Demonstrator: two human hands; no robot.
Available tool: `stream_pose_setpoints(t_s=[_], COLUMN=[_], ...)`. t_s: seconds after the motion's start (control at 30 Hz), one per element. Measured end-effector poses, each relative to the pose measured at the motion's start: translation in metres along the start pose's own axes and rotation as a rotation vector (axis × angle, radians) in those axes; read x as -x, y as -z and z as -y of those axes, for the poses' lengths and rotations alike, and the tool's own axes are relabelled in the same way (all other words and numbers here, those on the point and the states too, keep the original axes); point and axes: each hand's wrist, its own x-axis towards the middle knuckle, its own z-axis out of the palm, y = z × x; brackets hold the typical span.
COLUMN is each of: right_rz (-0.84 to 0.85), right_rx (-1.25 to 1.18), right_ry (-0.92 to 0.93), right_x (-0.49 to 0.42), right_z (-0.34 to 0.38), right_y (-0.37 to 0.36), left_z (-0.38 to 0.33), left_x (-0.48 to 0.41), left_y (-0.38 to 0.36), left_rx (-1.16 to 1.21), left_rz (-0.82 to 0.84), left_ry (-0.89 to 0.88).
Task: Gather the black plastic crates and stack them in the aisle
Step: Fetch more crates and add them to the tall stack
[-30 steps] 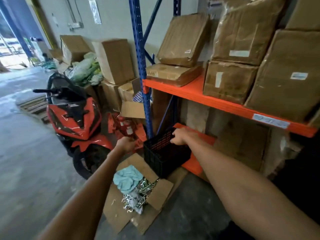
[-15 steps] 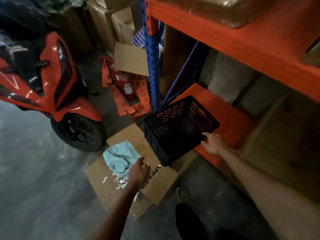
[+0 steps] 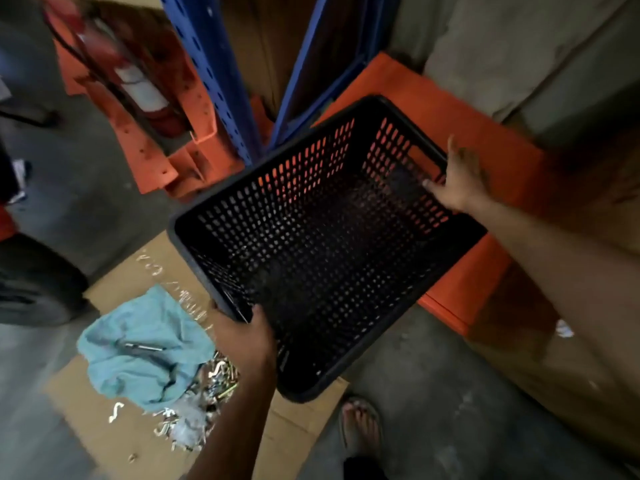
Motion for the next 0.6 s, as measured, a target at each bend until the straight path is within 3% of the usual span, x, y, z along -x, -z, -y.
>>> stream_pose_setpoints(t_s=[0.13,0.3,0.43,0.6], right_rz=[-0.034,0.057,0.063,0.190], right_rx=[-0.109,-0.246,-0.195,-0.166], right_ry=[-0.036,-0.026,0.014,-0.100], right_x=[-0.041,-0.015,0.062,0.191], right_z=[-0.012,-0.015,-0.006,0.041], right_y=[-0.014,0.002,0.031,0.106], left_z=[0.015,0.007,-0.024,-0.091], left_x=[-0.017,-0.042,-0.066,-0.060], left_y=[-0.010,0.024,0.098,0.235], left_rx=[-0.074,-0.084,-0.176,-0.385], left_rz=[-0.056,0.114,0.252,0.351], left_ry=[0.002,0.036,-0.019,-0.190])
